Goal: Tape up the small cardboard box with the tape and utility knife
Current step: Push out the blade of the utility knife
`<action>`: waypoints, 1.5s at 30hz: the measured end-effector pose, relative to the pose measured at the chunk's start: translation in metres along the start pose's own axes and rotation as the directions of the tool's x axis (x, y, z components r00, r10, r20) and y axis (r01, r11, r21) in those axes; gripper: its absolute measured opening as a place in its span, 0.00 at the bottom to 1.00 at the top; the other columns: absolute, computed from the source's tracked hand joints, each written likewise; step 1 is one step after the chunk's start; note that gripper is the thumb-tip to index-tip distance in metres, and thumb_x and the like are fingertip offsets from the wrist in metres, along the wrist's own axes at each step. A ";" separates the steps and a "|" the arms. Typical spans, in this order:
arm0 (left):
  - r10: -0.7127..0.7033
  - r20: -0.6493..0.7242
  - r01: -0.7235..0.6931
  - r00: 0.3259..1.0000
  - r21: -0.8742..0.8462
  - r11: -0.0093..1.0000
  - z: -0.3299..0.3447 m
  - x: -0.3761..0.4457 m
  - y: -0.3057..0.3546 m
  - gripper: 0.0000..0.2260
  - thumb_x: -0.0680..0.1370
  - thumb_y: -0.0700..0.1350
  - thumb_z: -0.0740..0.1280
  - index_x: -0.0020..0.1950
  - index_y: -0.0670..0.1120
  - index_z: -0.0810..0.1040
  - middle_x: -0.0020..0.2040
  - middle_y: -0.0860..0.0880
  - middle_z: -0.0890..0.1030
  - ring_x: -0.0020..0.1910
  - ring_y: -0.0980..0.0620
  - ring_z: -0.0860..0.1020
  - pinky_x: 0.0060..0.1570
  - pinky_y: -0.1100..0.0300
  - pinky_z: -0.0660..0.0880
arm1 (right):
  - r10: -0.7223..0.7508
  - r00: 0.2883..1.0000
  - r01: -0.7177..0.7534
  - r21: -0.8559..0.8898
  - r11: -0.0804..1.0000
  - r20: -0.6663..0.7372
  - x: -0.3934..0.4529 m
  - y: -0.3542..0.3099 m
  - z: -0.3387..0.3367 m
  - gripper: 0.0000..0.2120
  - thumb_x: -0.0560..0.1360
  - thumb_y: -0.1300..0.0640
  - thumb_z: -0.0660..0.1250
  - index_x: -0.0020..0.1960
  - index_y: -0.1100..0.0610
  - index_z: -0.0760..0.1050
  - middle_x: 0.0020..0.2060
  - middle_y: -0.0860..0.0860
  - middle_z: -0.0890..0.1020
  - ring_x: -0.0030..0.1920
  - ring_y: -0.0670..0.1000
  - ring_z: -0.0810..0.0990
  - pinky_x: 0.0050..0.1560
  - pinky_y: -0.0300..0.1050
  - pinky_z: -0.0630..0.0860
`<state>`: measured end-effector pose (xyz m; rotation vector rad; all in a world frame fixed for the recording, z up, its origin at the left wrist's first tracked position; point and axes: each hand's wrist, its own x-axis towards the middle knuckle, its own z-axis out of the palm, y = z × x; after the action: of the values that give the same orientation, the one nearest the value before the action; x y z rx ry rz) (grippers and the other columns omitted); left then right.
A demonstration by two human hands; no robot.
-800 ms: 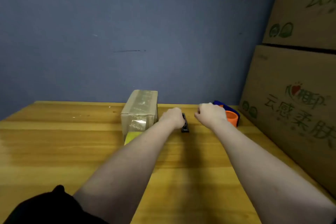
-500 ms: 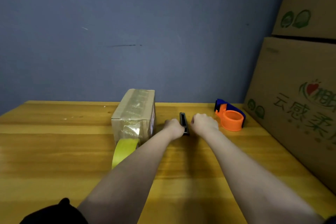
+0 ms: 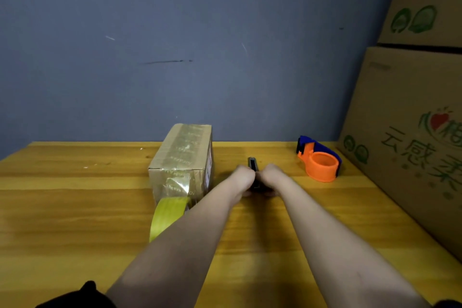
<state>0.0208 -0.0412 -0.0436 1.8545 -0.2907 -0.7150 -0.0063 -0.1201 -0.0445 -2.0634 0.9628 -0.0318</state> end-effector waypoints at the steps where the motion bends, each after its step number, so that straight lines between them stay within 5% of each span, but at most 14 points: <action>1: -0.015 -0.018 0.015 1.000 -0.022 1.000 0.000 -0.001 0.000 0.16 0.79 0.37 0.52 0.65 0.40 0.70 0.64 0.38 0.75 0.56 0.44 0.74 0.54 0.51 0.74 | 0.024 0.999 -0.025 0.043 0.999 0.021 -0.002 0.000 -0.001 0.12 0.76 0.55 0.65 0.38 0.62 0.70 0.47 0.62 0.78 0.47 0.60 0.80 0.50 0.53 0.79; 5: -0.061 -0.024 0.060 0.998 -0.057 0.997 -0.002 -0.005 -0.002 0.15 0.79 0.38 0.53 0.64 0.40 0.71 0.56 0.42 0.76 0.51 0.47 0.73 0.47 0.55 0.73 | 0.072 0.995 -0.077 0.077 0.994 0.068 -0.014 -0.001 -0.003 0.13 0.76 0.57 0.66 0.36 0.61 0.67 0.39 0.58 0.76 0.44 0.57 0.77 0.34 0.45 0.75; 11: -0.128 -0.005 0.127 0.992 -0.126 0.984 -0.004 -0.019 0.000 0.16 0.79 0.40 0.55 0.64 0.40 0.72 0.59 0.42 0.77 0.52 0.47 0.73 0.49 0.56 0.73 | 0.102 0.988 -0.114 0.104 0.988 0.115 -0.023 0.001 -0.001 0.13 0.74 0.55 0.69 0.37 0.59 0.68 0.40 0.57 0.76 0.45 0.55 0.77 0.34 0.42 0.74; 15: -0.120 0.020 0.122 0.993 -0.200 0.972 -0.005 -0.033 0.004 0.16 0.78 0.41 0.55 0.64 0.41 0.72 0.57 0.43 0.76 0.52 0.46 0.74 0.50 0.55 0.73 | 0.078 0.983 -0.112 0.215 0.970 0.164 -0.032 0.005 -0.003 0.09 0.75 0.60 0.66 0.38 0.58 0.70 0.35 0.54 0.75 0.36 0.50 0.75 0.32 0.39 0.71; 20: -0.040 -0.061 0.031 0.997 -0.145 0.989 -0.004 -0.040 -0.001 0.17 0.79 0.43 0.56 0.66 0.40 0.69 0.54 0.42 0.77 0.44 0.49 0.72 0.31 0.60 0.67 | -0.123 0.983 0.055 0.416 0.908 0.138 -0.048 0.021 0.000 0.04 0.77 0.57 0.64 0.45 0.56 0.73 0.36 0.52 0.78 0.35 0.48 0.76 0.34 0.38 0.71; 25: 0.180 -0.172 -0.206 0.969 -0.151 0.967 0.006 -0.044 -0.035 0.13 0.80 0.45 0.59 0.62 0.43 0.75 0.59 0.40 0.79 0.52 0.42 0.80 0.39 0.57 0.76 | -0.299 0.952 0.193 0.648 0.737 0.057 -0.072 0.042 0.013 0.10 0.82 0.56 0.56 0.55 0.58 0.74 0.37 0.52 0.78 0.33 0.48 0.77 0.35 0.41 0.79; 29: 0.318 -0.052 -0.319 0.947 -0.291 0.902 0.004 -0.070 -0.054 0.12 0.82 0.43 0.57 0.65 0.46 0.71 0.44 0.43 0.79 0.30 0.54 0.75 0.25 0.64 0.72 | -0.311 0.950 0.187 0.810 0.556 -0.006 -0.088 0.059 0.027 0.06 0.82 0.57 0.54 0.52 0.57 0.69 0.23 0.49 0.77 0.20 0.48 0.73 0.19 0.37 0.70; 33: 0.398 0.006 -0.377 0.918 -0.305 0.875 0.005 -0.083 -0.065 0.13 0.82 0.42 0.56 0.67 0.47 0.69 0.37 0.48 0.78 0.20 0.58 0.72 0.21 0.65 0.72 | -0.333 0.943 0.143 0.900 0.411 0.003 -0.095 0.061 0.036 0.05 0.81 0.58 0.51 0.49 0.55 0.65 0.21 0.50 0.72 0.16 0.47 0.66 0.18 0.32 0.59; 36: 0.439 -0.019 -0.426 0.898 -0.288 0.858 0.005 -0.080 -0.070 0.14 0.82 0.42 0.56 0.66 0.51 0.70 0.44 0.49 0.81 0.20 0.57 0.70 0.21 0.65 0.70 | -0.390 0.920 0.145 0.884 0.445 0.046 -0.100 0.062 0.040 0.05 0.80 0.58 0.53 0.51 0.53 0.67 0.27 0.51 0.73 0.20 0.47 0.67 0.21 0.37 0.60; 41: 0.477 0.026 -0.426 0.878 -0.411 0.806 -0.006 -0.071 -0.080 0.16 0.82 0.42 0.50 0.65 0.55 0.69 0.41 0.53 0.84 0.22 0.53 0.74 0.22 0.60 0.74 | -0.533 0.845 0.239 0.865 0.442 0.039 -0.101 0.069 0.043 0.08 0.81 0.60 0.53 0.55 0.57 0.70 0.27 0.51 0.73 0.22 0.47 0.67 0.24 0.39 0.59; 45: 0.446 -0.004 -0.405 0.895 -0.428 0.808 -0.008 -0.068 -0.083 0.14 0.82 0.42 0.53 0.56 0.57 0.75 0.55 0.45 0.81 0.41 0.50 0.78 0.31 0.55 0.76 | -0.554 0.829 0.216 0.866 0.452 0.082 -0.102 0.069 0.041 0.08 0.82 0.61 0.51 0.51 0.58 0.69 0.25 0.49 0.70 0.20 0.44 0.63 0.22 0.35 0.60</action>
<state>-0.0387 0.0326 -0.0941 1.2800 -0.5535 -0.5025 -0.1071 -0.0508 -0.0888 -1.2418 0.1039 -0.2996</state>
